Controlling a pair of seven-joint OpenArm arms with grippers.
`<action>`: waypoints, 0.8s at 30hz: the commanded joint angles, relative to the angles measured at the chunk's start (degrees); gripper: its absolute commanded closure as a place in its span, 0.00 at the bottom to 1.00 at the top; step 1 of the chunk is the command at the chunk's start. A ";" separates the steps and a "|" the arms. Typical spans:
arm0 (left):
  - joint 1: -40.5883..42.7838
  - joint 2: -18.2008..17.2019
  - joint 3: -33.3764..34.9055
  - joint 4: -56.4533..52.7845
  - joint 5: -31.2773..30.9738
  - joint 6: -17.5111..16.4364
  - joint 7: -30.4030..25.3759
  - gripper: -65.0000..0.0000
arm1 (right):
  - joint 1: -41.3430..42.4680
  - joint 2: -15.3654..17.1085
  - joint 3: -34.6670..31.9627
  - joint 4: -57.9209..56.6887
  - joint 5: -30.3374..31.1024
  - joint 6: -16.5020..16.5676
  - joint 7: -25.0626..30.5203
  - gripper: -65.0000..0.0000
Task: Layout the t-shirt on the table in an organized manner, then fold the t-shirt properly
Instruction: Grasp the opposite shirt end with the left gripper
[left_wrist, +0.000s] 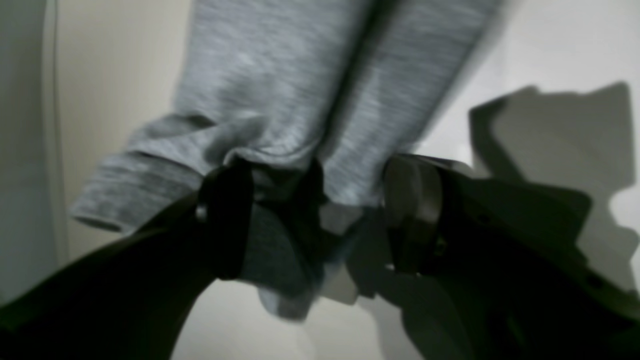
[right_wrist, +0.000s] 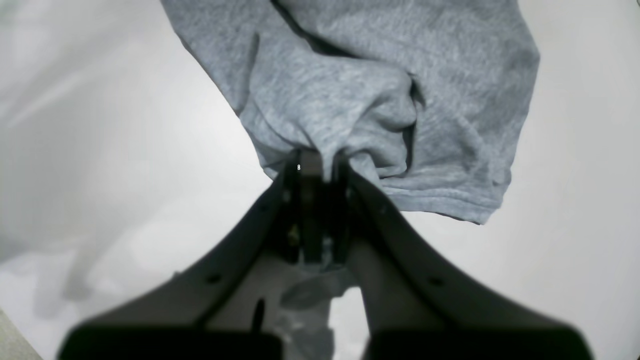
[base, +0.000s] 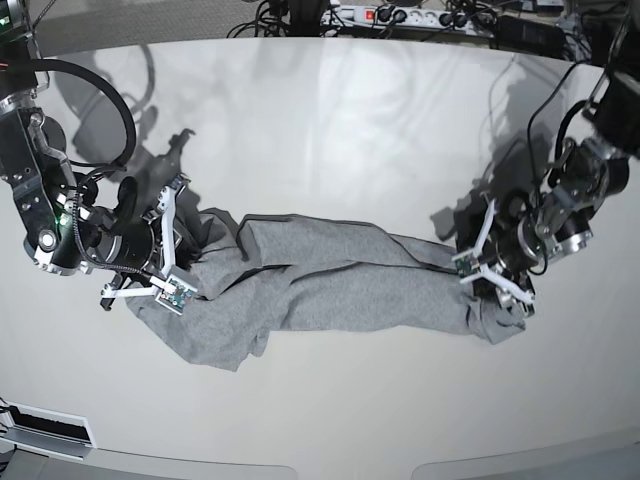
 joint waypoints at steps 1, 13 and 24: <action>-1.44 0.09 0.11 -2.25 1.07 -0.90 1.99 0.35 | 1.20 0.68 0.66 0.85 0.39 -0.22 1.01 1.00; -3.80 1.46 0.09 -7.54 1.11 -7.21 2.64 0.89 | 1.22 0.66 0.66 0.85 0.39 -0.22 1.05 1.00; -3.78 0.33 0.09 4.07 1.07 -7.06 12.02 1.00 | 0.76 0.68 0.66 0.85 0.39 -0.20 1.03 1.00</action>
